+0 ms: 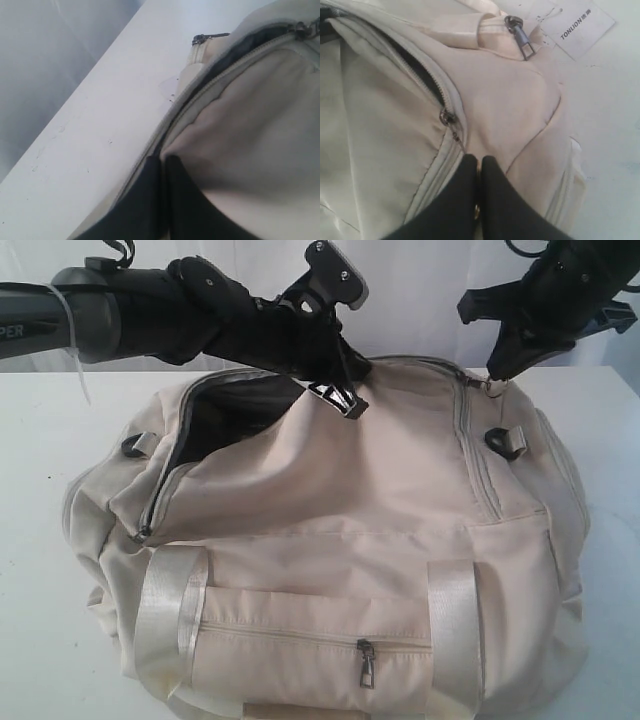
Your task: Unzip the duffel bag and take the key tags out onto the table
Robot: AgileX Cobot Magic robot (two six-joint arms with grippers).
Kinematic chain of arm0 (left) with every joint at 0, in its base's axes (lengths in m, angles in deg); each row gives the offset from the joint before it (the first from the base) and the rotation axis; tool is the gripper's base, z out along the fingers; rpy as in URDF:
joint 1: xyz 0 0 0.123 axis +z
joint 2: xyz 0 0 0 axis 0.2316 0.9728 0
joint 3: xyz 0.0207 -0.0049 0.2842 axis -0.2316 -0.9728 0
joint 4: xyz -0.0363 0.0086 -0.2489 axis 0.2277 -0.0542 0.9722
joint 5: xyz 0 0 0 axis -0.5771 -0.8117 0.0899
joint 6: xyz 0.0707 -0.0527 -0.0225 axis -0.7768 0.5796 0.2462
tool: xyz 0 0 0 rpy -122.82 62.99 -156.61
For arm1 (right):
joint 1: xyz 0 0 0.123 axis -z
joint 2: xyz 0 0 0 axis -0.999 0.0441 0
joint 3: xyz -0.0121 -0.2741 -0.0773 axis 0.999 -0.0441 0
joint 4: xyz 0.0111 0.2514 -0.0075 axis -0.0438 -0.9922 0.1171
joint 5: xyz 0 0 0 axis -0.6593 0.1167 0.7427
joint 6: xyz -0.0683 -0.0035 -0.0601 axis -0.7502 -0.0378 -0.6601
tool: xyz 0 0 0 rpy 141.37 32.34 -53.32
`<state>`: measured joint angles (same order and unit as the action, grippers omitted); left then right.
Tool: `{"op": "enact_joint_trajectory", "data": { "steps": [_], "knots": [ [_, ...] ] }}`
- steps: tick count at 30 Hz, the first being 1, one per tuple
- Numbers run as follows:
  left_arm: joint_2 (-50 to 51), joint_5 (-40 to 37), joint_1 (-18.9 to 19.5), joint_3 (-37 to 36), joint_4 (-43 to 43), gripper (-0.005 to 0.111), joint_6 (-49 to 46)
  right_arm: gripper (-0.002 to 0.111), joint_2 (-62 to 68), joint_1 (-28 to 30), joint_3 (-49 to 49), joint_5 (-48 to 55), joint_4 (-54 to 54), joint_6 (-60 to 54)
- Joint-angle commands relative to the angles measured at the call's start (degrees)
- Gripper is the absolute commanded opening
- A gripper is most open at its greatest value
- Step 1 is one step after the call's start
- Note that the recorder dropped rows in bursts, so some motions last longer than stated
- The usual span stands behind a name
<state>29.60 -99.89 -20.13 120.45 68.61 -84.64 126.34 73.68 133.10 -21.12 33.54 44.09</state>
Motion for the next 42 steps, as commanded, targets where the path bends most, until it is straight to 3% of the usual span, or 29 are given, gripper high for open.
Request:
{"op": "enact_joint_trajectory", "data": {
  "steps": [1, 8, 18, 23, 28, 42],
  "knots": [
    [-0.8, -0.1, 0.4, 0.1, 0.1, 0.000, 0.6, 0.000, -4.6, 0.5, -4.2, 1.5, 0.4, -1.6],
    [-0.8, -0.9, 0.4, 0.1, 0.1, 0.000, 1.4, 0.000, -8.7, 0.5, -11.4, -2.6, 0.0, -1.7],
    [-0.8, -4.0, 0.2, 0.1, 0.1, 0.000, 1.4, 0.000, -6.0, 0.5, -12.1, -13.0, -0.1, 0.2],
    [-0.8, -5.3, 0.2, 0.1, 0.1, 0.000, 1.4, 0.000, -3.3, 0.5, -12.1, -8.4, -4.5, 1.0],
    [-0.8, -6.9, 0.2, 0.1, 0.1, 0.000, 1.5, 0.000, -3.2, 0.5, -12.1, -4.5, -14.0, -5.4],
    [-3.1, -8.3, 0.2, 0.1, -0.1, 0.004, 0.7, 0.000, -3.4, 0.5, -14.0, -4.7, -7.8, -4.6]
  ]
}}
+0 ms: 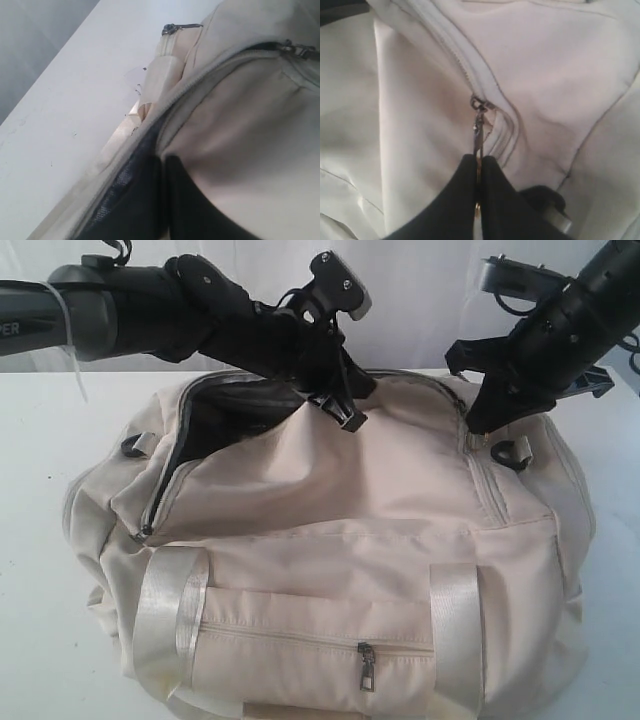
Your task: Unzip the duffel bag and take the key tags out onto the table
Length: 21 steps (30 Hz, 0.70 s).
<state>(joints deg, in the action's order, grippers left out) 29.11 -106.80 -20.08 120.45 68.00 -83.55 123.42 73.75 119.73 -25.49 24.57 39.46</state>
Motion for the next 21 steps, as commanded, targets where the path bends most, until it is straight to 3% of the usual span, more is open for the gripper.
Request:
{"op": "enact_joint_trajectory", "data": {
  "steps": [1, 5, 8, 18, 21],
  "knots": [
    [-3.2, -1.4, 0.1, 0.1, 0.3, 0.008, -1.5, 0.000, -0.5, 0.4, -0.6, -0.9, 1.0, 0.0],
    [-4.3, -0.2, 0.1, 0.4, 0.6, 0.042, -6.5, 0.000, -0.5, 0.4, -0.6, -3.2, 0.9, 1.4],
    [-3.8, 0.2, 0.1, 1.0, 0.8, 0.061, -6.8, 0.000, -0.5, 0.4, -0.6, -4.0, 0.4, 1.5],
    [1.5, 4.3, -4.1, 5.8, 0.8, 0.063, -11.4, 0.000, -0.5, 0.4, -0.6, -2.6, 0.3, 2.2],
    [3.4, 6.7, -4.7, 6.4, 0.8, 0.062, -11.4, 0.000, -0.5, 0.4, -0.6, -3.3, 0.1, 7.6]
  ]
}}
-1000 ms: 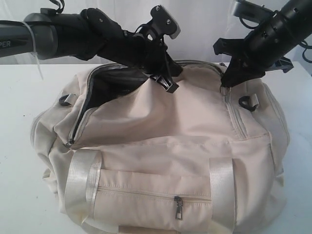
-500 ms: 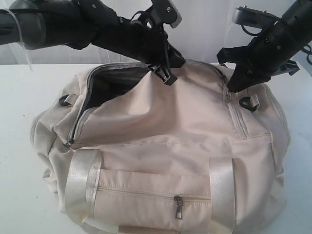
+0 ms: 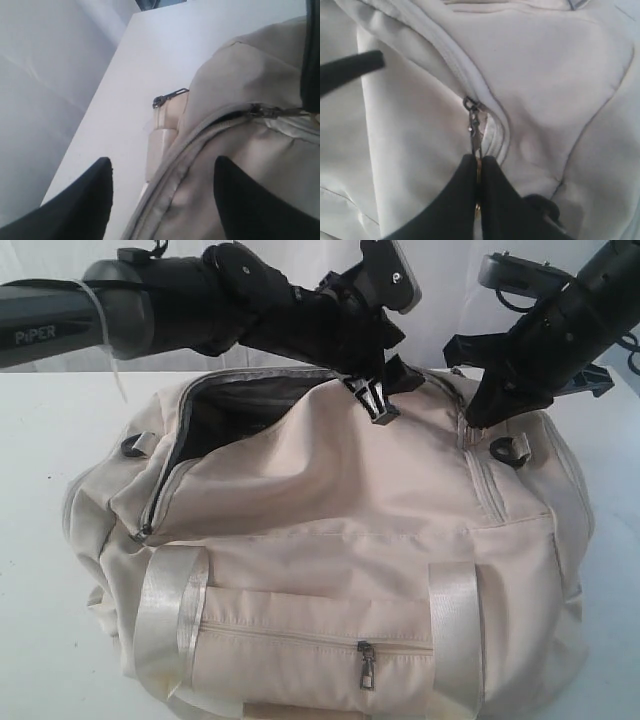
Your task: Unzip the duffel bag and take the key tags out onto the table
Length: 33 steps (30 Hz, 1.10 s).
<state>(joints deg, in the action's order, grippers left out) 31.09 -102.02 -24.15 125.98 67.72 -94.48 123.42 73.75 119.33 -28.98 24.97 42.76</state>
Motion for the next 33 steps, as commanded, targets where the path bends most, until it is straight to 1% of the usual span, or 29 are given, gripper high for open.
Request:
{"op": "enact_joint_trajectory", "data": {
  "steps": [1, 2, 4, 6, 9, 10, 13, 23, 33],
  "knots": [
    [1.8, 2.3, -0.7, 0.8, 1.1, 0.059, -0.1, 0.000, -0.5, 0.4, -0.2, -0.1, -0.3, 4.4],
    [2.0, 2.3, -0.7, 0.8, 1.1, 0.057, -0.1, 0.000, -0.5, 0.4, -0.2, -0.4, -0.3, 4.4],
    [2.0, 2.9, -0.8, 0.8, 1.1, 0.047, -0.1, 0.000, -0.5, 0.4, -0.2, -0.6, -0.3, 5.4],
    [2.0, 4.9, -0.8, 0.8, 1.2, 0.030, -0.1, 0.000, -0.5, 0.4, -0.2, -0.6, -0.9, 6.0],
    [2.0, 5.5, -0.8, 0.8, 1.2, 0.004, -0.1, 0.000, -0.5, 0.4, -0.2, -0.2, -1.1, 6.2],
    [2.0, 6.4, -0.8, 0.8, 1.2, 0.000, 0.5, 0.000, -0.5, 0.4, -0.2, 0.5, -1.1, 6.2],
    [2.0, 9.5, -0.7, 0.8, 1.2, 0.000, 4.5, 0.000, -0.5, 0.4, -0.2, 2.8, -1.6, 6.6],
    [2.4, 9.8, -0.3, 0.8, 1.2, 0.000, 4.9, 0.000, -3.7, 0.4, -0.4, 8.6, -2.4, 6.6],
    [3.0, 10.8, -0.3, 0.8, 1.2, 0.000, 4.9, 0.000, -10.7, 0.4, -6.9, 9.3, -2.5, 6.2]
  ]
}}
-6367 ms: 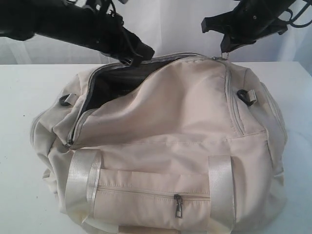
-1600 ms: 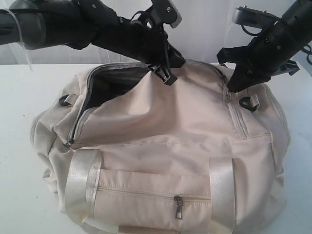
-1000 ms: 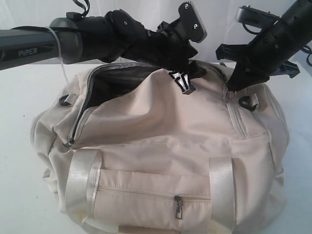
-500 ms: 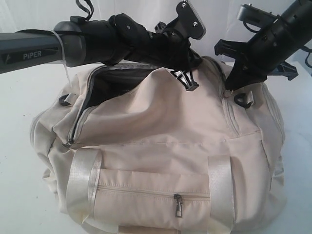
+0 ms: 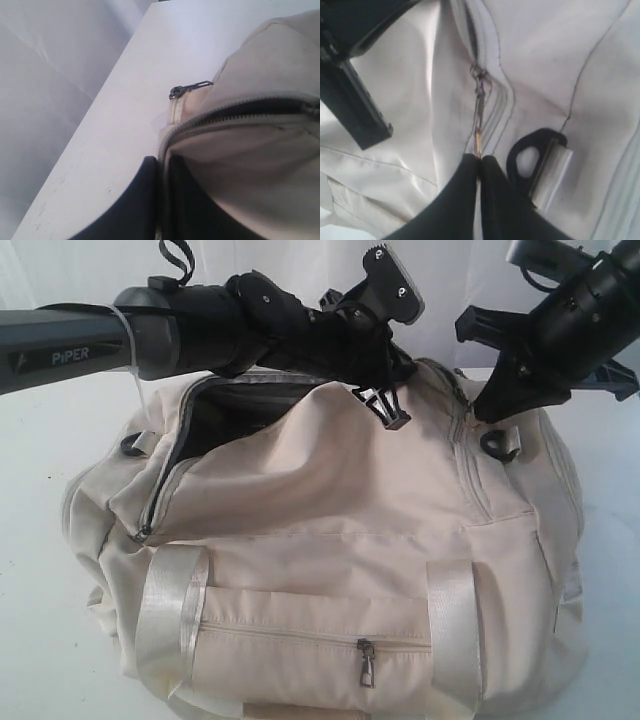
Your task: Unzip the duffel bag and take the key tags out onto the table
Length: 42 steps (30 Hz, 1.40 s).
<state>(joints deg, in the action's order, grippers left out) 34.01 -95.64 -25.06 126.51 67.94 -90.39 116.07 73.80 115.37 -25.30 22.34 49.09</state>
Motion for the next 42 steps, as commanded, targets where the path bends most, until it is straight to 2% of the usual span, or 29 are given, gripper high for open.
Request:
{"op": "enact_joint_trajectory", "data": {
  "steps": [1, 11, 20, 24, 28, 31, 36, 42],
  "knots": [
    [0.1, 4.6, 0.6, 0.3, 1.0, 0.000, 0.8, 0.000, -4.1, 0.4, -3.8, 5.7, 0.1, -0.1],
    [0.1, 2.8, 0.6, 0.3, 1.0, 0.000, 0.9, 0.000, -7.1, 0.4, -7.1, -2.5, 0.2, -0.4],
    [-2.5, -9.3, 0.6, 0.3, 0.5, 0.000, 2.4, 0.001, -6.3, 0.4, -6.8, -18.4, 0.0, -4.3],
    [-3.9, -10.3, 0.6, 0.3, 0.0, 0.000, 3.7, 0.011, -3.7, 0.4, -6.9, -17.7, -3.1, -5.6],
    [-4.5, -10.9, 0.6, 0.3, -0.9, 0.000, 3.9, 0.030, 0.1, 0.4, -6.9, -17.2, -7.2, -5.7],
    [-4.5, -12.2, 0.6, 0.3, -2.3, 0.000, 4.7, 0.038, 2.2, 0.4, -6.9, -18.2, -8.4, -5.7],
    [-4.5, -12.7, 0.6, 0.3, -5.6, 0.000, 7.5, 0.039, 4.2, 0.4, -6.9, -20.7, -10.9, -5.7],
    [-4.5, -13.2, 0.6, 0.3, -5.6, 0.000, 7.5, 0.038, 5.0, 0.1, -6.9, -23.2, -14.5, -5.7]
  ]
}}
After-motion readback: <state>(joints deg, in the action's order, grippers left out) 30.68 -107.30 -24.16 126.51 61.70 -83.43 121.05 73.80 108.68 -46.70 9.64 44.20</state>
